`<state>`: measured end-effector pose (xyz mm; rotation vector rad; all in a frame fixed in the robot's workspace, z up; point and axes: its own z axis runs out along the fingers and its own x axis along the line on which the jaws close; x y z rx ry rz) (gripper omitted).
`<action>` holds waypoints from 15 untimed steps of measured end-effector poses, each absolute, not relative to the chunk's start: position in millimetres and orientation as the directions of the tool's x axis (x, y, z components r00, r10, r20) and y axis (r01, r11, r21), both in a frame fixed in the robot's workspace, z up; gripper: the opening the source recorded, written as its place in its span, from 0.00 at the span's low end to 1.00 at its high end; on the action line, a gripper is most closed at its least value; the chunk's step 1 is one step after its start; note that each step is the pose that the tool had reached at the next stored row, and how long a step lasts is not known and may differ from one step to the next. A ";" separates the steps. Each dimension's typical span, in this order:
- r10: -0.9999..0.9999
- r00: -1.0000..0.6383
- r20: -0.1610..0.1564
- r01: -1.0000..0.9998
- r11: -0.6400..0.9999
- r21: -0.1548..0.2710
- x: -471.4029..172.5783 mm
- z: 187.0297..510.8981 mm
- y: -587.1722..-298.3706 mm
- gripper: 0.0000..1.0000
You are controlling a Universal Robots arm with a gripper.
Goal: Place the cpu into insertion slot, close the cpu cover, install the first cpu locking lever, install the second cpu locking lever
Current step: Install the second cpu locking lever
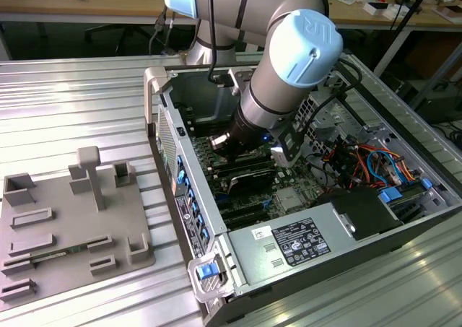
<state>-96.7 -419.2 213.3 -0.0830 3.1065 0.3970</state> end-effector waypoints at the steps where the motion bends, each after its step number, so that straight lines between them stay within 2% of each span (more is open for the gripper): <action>1: -0.051 -0.999 -0.015 -0.054 0.966 0.251 -96.9 213.1 -419.0 0.11; 15: -0.052 -0.999 -0.015 -0.054 0.966 0.251 -98.5 206.4 -410.5 0.11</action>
